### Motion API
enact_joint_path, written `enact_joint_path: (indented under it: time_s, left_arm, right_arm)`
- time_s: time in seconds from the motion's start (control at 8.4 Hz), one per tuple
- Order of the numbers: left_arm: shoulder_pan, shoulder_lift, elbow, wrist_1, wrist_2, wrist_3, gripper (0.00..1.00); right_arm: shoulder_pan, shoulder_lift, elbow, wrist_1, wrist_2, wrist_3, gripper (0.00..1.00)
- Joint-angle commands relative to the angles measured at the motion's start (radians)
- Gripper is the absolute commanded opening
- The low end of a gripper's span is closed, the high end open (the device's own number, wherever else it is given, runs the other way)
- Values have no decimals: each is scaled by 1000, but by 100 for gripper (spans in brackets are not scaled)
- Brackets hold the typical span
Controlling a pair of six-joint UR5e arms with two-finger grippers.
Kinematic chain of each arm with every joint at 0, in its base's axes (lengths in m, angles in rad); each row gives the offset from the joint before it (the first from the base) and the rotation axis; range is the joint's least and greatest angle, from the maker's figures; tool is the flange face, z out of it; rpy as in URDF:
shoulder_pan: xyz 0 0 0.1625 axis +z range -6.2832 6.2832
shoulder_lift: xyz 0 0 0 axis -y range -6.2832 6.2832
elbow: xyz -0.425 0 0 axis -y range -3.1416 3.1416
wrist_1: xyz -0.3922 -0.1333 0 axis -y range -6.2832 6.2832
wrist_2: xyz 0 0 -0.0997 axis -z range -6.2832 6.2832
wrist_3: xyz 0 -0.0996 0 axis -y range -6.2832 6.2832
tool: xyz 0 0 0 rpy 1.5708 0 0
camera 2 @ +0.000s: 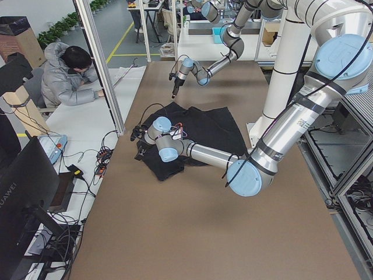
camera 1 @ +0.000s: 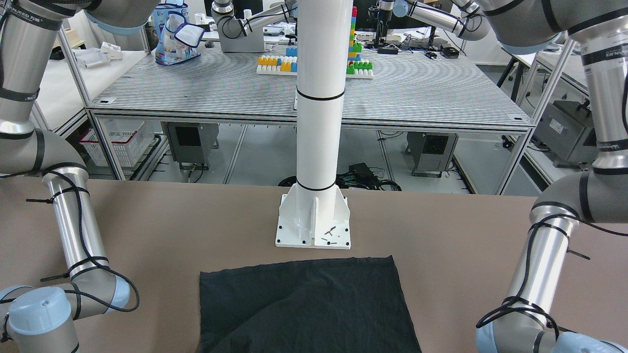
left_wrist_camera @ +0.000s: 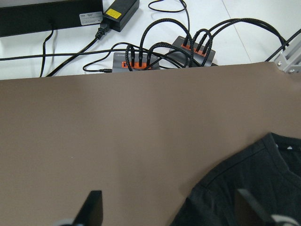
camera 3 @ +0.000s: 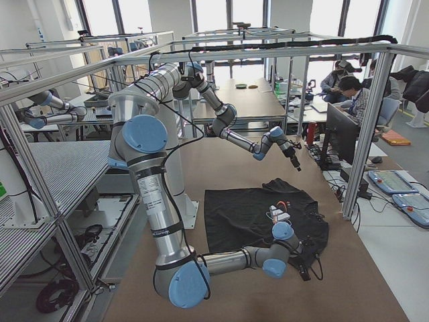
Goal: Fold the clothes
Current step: 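Move the right gripper to its nearest sleeve while the left gripper approaches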
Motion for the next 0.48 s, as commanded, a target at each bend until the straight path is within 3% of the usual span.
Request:
enact_joint_path:
  time_s: [0.0, 0.36]
  left_arm:
    - [0, -2, 0, 0, 2, 0, 100]
    - [0, -2, 2, 0, 2, 1, 100]
  right_arm:
    - [-50, 16, -8, 0, -58, 50, 94]
    - [-61, 39, -47, 0, -65, 65, 92]
